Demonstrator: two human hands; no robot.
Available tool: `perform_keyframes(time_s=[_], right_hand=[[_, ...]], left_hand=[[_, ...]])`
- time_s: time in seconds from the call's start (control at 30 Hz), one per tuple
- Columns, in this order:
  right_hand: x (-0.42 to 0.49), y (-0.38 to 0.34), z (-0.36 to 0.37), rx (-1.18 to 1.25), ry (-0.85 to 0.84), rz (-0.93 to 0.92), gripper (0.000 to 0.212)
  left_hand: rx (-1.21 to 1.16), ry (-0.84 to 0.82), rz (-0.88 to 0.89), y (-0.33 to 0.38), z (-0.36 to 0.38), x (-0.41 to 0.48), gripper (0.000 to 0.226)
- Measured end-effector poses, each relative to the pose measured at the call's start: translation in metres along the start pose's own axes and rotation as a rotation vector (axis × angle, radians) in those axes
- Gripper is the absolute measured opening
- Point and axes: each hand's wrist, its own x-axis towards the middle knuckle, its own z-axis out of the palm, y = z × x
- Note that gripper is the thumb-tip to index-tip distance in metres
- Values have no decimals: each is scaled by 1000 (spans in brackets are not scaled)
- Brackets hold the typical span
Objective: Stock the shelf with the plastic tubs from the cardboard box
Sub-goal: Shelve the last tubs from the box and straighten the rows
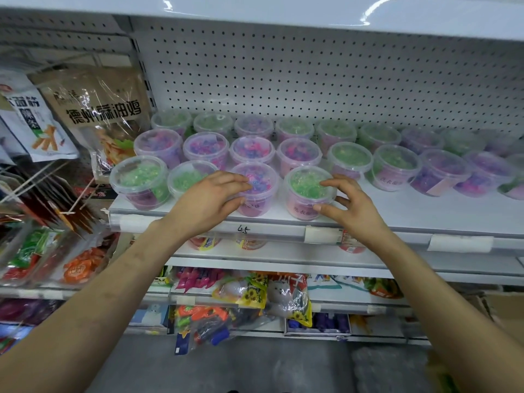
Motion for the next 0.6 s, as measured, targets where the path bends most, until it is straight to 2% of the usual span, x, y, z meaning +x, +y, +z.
perform_keyframes(time_s=[0.27,0.37,0.5,0.6], right_hand=[[-3,-4,3,39,-27,57,45],[-13,-7,1,26,10,81,54],[-42,-4,-16,-91,129,145,63],[-70,-2,-37,-261,225,183,65]], left_hand=[[-9,-16,-9,-2,4,4,46],[-15,24,9,3,7,6,45],[-25,134,127,39,26,30,47],[-53,150,258,89,53,61,50]])
